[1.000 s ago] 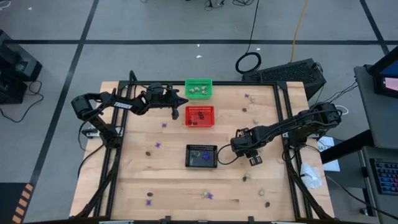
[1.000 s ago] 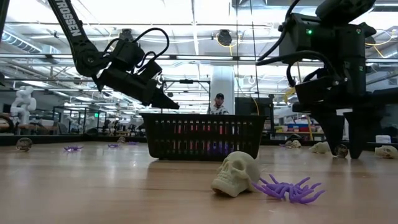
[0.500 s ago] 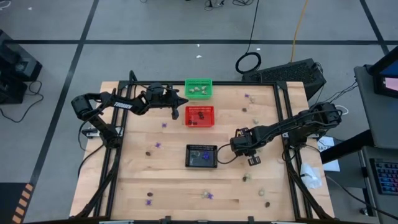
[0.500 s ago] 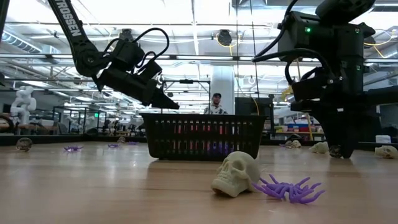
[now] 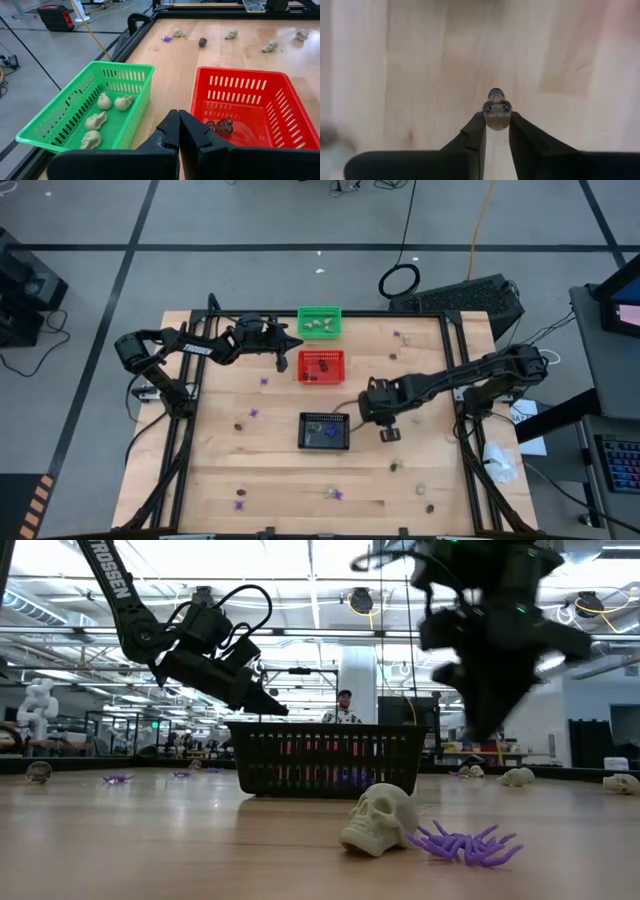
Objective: Sort Halloween decoration
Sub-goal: Put the black skull toy into the red basket
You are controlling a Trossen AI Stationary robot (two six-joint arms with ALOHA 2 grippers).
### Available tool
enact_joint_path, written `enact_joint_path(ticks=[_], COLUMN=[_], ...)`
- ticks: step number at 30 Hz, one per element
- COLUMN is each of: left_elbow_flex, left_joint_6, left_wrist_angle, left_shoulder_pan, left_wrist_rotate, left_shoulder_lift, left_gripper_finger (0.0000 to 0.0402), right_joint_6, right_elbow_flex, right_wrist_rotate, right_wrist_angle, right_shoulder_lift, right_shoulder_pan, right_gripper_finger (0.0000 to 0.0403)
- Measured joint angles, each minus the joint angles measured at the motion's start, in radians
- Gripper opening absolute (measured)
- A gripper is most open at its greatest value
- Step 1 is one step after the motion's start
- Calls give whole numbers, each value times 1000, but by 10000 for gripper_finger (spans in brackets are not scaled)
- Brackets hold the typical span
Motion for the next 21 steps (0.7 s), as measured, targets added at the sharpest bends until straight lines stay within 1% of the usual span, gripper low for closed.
enact_joint_path(ticks=[6, 9, 14, 21], left_elbow_flex=[0, 0, 0, 0], left_joint_6=[0, 0, 0, 16], left_wrist_angle=[0, 0, 2, 0], left_shoulder_pan=[0, 0, -2, -2], left_wrist_rotate=[0, 0, 0, 0], left_shoulder_lift=[0, 0, 0, 0], left_gripper_finger=[0, 0, 0, 0], right_joint_6=[0, 0, -30, -115], right_elbow_flex=[111, 179, 331, 547], right_wrist_rotate=[3, 3, 3, 0], right_wrist_angle=[51, 54, 12, -60], right_shoulder_lift=[0, 31, 165, 381], right_shoulder_pan=[-109, -183, -280, -357], right_gripper_finger=[52, 52, 52, 52])
